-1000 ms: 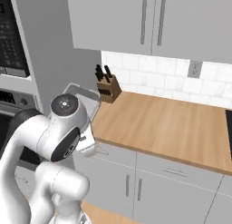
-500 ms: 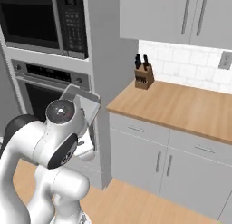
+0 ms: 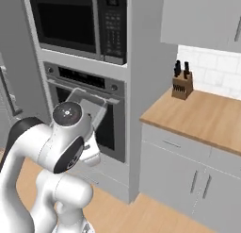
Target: Take the meat container that has the fish and place it on the second highest rack of the freezer. Then take the vegetable container that has the potato and lemon wedge and place it on the highest rack of the freezer.
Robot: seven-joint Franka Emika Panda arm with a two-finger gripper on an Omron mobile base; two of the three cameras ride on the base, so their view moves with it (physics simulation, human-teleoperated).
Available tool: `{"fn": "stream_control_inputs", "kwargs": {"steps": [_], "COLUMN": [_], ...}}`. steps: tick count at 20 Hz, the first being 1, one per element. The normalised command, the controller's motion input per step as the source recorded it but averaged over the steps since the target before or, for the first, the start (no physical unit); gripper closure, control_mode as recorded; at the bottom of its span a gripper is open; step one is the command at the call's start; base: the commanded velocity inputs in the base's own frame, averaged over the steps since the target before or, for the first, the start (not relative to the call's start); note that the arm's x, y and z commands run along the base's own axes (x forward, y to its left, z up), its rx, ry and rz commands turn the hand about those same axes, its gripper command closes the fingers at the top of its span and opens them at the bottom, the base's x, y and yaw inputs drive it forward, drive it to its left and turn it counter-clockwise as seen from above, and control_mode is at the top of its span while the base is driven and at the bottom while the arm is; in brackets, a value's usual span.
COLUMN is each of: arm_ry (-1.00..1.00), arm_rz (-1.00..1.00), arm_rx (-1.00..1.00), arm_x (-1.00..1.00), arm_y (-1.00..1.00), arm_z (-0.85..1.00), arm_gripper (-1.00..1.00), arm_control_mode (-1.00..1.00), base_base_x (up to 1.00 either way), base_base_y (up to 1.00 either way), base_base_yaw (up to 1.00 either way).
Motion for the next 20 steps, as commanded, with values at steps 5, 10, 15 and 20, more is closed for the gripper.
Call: {"fn": "stream_control_inputs", "kwargs": {"steps": [5, 10, 15, 20], "arm_ry": [0.00, 0.00, 0.00, 0.00], "arm_rz": [0.00, 0.00, 0.00, 0.00], "arm_rx": [0.00, 0.00, 0.00, 0.00], "arm_x": [0.00, 0.00, 0.00, 0.00], "arm_y": [0.00, 0.00, 0.00, 0.00], "arm_z": [0.00, 0.00, 0.00, 0.00], "arm_gripper": [1.00, 1.00, 1.00, 1.00], "arm_control_mode": [1.00, 1.00, 1.00, 1.00], "base_base_x": [-0.14, 0.00, 0.31, 0.94], "base_base_y": [1.00, 0.92, 0.89, 0.78], "base_base_yaw": [0.52, 0.73, 0.56, 0.18]}}
